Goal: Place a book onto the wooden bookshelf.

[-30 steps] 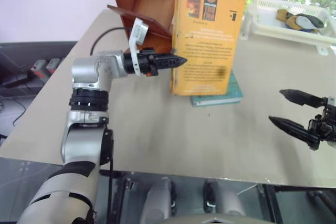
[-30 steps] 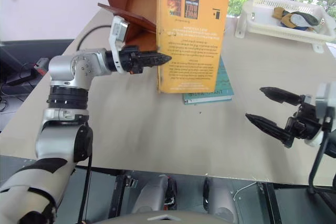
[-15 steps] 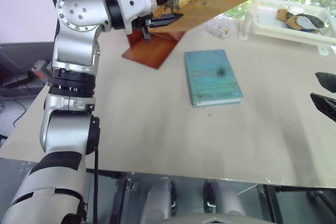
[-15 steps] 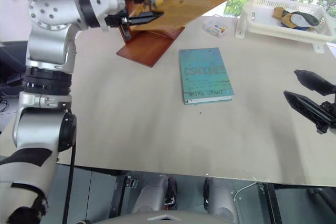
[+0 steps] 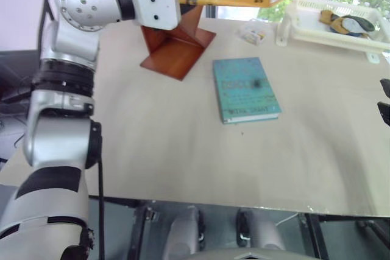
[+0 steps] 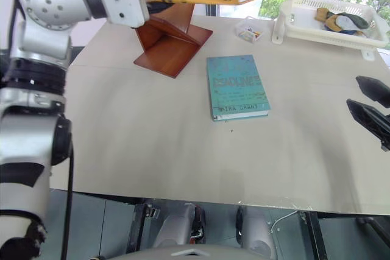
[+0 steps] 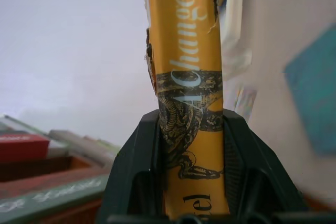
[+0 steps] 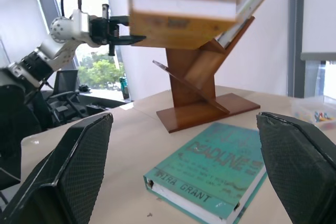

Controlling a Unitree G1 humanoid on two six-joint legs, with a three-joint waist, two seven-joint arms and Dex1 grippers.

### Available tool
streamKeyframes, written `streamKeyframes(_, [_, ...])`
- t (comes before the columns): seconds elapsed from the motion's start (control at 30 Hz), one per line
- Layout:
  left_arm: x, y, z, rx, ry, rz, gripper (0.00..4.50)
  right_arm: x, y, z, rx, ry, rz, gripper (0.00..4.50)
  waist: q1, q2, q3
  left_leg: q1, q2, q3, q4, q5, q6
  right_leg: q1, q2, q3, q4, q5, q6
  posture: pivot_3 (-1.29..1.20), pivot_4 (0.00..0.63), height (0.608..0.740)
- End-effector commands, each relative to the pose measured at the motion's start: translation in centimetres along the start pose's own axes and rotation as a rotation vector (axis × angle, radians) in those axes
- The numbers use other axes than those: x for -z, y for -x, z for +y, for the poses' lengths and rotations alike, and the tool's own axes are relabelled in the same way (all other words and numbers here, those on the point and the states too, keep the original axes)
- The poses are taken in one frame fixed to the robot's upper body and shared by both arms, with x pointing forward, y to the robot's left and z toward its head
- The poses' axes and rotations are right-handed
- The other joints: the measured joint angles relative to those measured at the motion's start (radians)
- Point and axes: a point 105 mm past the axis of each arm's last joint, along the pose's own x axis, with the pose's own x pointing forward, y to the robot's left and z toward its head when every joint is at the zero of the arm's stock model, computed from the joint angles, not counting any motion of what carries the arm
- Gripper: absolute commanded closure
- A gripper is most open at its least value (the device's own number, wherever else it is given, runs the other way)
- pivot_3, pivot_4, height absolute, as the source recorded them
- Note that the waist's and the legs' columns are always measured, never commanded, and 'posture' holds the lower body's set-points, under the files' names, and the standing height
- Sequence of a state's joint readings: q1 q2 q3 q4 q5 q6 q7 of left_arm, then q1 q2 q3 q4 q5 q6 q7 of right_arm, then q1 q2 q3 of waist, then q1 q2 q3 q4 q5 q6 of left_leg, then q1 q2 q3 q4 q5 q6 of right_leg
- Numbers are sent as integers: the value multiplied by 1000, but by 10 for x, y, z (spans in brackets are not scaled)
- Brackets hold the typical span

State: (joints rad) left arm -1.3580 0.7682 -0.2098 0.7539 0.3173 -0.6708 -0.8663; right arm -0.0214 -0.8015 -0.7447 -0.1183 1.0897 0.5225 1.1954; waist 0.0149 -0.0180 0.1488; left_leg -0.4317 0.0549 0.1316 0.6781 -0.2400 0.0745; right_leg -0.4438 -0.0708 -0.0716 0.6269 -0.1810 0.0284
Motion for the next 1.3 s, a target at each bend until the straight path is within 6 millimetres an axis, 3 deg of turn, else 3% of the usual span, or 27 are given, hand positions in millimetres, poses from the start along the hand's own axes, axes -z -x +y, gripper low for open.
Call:
streamKeyframes(0.03, [17, 12, 15, -32, -97, 97, 3053, -13, -1, 4, -27, 48, -15, 0, 0, 0, 0, 0, 0, 0, 0, 0, 0, 0, 0, 0, 0, 0, 0, 0, 150, 712])
streamKeyframes(0.3, [50, 21, 5, -23, -103, 230, 3053, -8, -3, 1, -30, 33, 2, 0, 2, -1, 0, -2, 0, 1, 1, -1, 2, -1, -1, 0, 0, -1, 0, 0, 150, 712])
streamKeyframes(0.63, [61, 21, -3, -60, -44, 248, 3053, -4, -4, 2, -21, 29, -3, 0, 0, -1, 0, -2, 0, 2, 1, -1, 2, -1, -1, 0, 0, -1, 1, 0, 150, 712])
streamKeyframes(0.97, [75, 20, -7, -27, -97, 355, 3053, 2, -3, 3, 0, 27, 6, 0, 0, -1, 1, -2, 1, 2, 2, -2, 2, -2, -1, 0, 1, 0, 0, 0, 150, 712])
streamKeyframes(1.0, [76, 21, -6, -28, -105, 364, 2494, 2, -3, 3, 2, 26, 5, 0, 0, -1, 1, -2, 1, 2, 2, -2, 2, -2, -1, 0, 1, 0, 0, 0, 150, 712])
streamKeyframes(1.07, [78, 21, -5, -28, -123, 381, 1882, 3, -3, 3, 5, 27, 4, 0, 0, -1, 1, -2, 1, 2, 2, -2, 2, -2, -1, 0, 1, 0, 0, 0, 150, 712])
streamKeyframes(1.13, [79, 21, -3, -30, -131, 389, 633, 3, -2, 3, 8, 28, 3, 0, 0, -1, 1, -2, 1, 2, 2, -2, 2, -2, -1, 0, 1, -1, 0, 0, 150, 712])
streamKeyframes(1.2, [81, 23, -4, -19, -140, 404, 59, 3, -2, 3, 11, 28, 3, 0, 0, -1, 0, -2, 1, 2, 2, -2, 2, -2, -1, 0, 1, -1, 0, 0, 150, 712])
streamKeyframes(1.3, [87, 27, -8, 10, -149, 442, 59, 4, -2, 3, 17, 28, 2, 0, 0, -1, 0, -2, 1, 2, 2, -2, 2, -2, -1, 0, 1, -1, -1, 0, 150, 712])
